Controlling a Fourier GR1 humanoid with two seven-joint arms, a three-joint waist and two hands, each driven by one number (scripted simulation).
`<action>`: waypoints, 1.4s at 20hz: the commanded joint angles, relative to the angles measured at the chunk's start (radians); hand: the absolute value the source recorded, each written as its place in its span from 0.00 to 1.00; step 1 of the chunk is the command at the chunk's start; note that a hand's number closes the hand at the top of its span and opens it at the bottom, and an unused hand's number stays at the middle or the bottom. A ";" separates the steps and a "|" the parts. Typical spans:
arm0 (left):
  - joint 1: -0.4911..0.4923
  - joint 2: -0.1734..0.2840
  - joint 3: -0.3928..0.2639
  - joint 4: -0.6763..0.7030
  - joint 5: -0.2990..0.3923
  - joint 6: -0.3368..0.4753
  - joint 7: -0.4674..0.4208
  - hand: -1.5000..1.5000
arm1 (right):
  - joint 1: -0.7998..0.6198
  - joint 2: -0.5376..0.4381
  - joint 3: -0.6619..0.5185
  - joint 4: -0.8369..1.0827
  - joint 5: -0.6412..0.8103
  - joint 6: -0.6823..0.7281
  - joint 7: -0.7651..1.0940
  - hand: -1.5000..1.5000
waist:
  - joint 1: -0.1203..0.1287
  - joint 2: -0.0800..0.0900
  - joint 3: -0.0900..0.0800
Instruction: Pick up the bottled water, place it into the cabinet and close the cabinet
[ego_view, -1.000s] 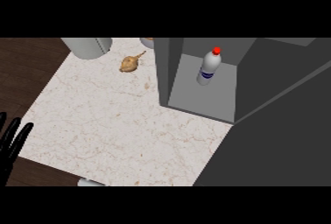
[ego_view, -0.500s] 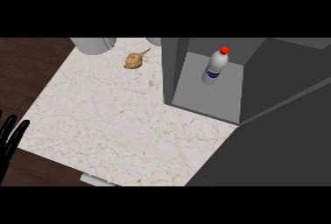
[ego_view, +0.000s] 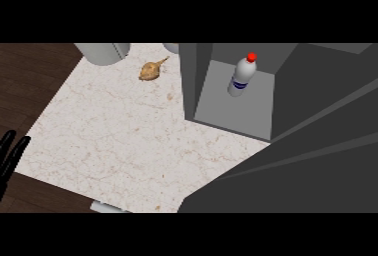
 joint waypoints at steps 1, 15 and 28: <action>-0.001 -0.003 0.003 0.011 0.000 0.002 0.000 0.00 | -0.139 0.066 -0.008 0.098 0.038 -0.072 0.116 1.00 | -0.005 -0.005 0.003; 0.015 -0.010 0.022 0.056 0.026 -0.032 -0.005 0.00 | -0.658 0.290 -0.133 0.600 0.040 -0.241 0.330 1.00 | -0.037 -0.015 0.017; 0.044 0.002 0.073 0.098 0.045 -0.080 -0.020 0.00 | -1.085 0.294 -0.303 1.081 0.102 -0.641 0.167 1.00 | -0.070 -0.014 0.021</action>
